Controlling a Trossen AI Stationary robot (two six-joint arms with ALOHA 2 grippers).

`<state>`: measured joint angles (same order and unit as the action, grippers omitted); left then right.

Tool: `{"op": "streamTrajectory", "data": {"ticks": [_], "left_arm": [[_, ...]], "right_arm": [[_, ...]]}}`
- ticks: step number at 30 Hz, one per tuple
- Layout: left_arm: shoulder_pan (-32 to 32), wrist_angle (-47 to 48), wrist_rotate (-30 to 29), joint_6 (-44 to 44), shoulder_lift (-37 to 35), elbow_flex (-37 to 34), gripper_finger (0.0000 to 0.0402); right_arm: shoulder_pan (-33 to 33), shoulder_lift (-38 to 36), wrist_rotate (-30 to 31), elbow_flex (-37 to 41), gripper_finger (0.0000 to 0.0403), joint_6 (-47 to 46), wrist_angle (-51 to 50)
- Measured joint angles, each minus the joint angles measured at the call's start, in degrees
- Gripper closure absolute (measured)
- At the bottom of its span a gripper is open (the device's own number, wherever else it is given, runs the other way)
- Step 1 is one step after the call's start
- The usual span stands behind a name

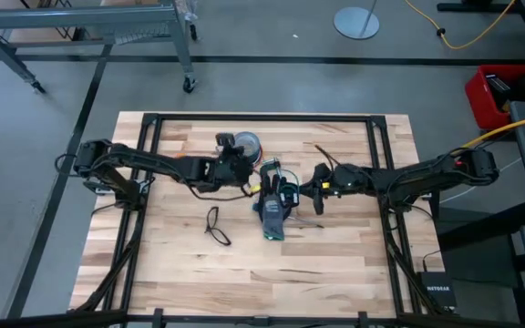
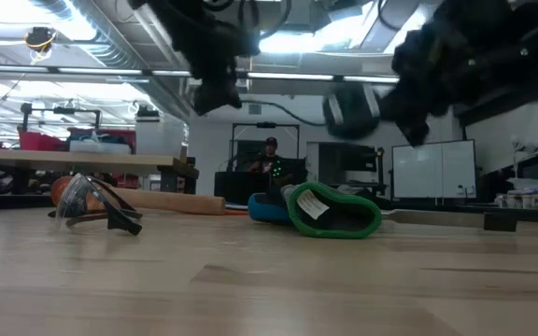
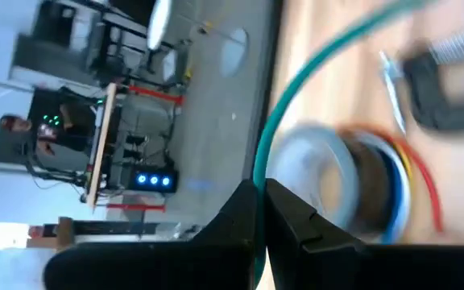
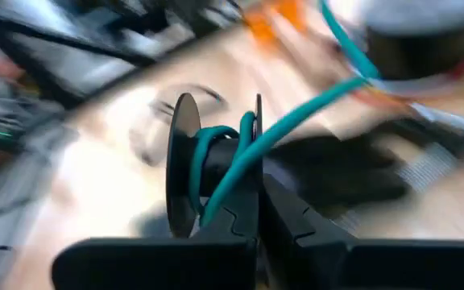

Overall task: Coil cords
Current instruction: Uncoil the green wire from the black spool

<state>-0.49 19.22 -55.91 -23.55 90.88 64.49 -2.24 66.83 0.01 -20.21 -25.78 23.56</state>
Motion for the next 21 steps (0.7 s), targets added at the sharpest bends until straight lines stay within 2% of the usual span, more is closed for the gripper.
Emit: {"op": "streamTrajectory", "data": {"ticks": [3, 7, 11, 14, 18, 21], "left_arm": [[0.6, -8.9, 1.8, -2.9, -1.2, 0.0, 0.0401], [0.1, -19.2, 9.8, -7.4, -1.5, 0.0, 0.0401], [-1.3, -21.8, 20.6, -9.3, -1.6, 0.0, 0.0401], [-2.9, -21.1, 27.1, -7.1, -1.6, 0.0, 0.0401], [-4.7, -20.1, 37.4, -2.6, -1.6, 0.0, 0.0402], [-5.6, -16.5, 42.0, 2.3, -1.6, 0.0, 0.0402]], "right_arm": [[0.0, 0.0, 7.5, 0.0, 0.0401, -2.0, -7.8], [0.0, 0.0, 18.8, 0.0, 0.0401, -5.2, -14.3], [0.0, 0.0, 27.3, 0.0, 0.0401, -7.5, -15.7], [-0.5, 0.0, 32.8, 0.0, 0.0401, -9.2, -15.6], [-4.0, 0.0, 34.2, 0.0, 0.0401, -10.2, -12.7], [-7.3, 0.0, 31.1, 0.0, 0.0401, -8.9, -8.0]]}}
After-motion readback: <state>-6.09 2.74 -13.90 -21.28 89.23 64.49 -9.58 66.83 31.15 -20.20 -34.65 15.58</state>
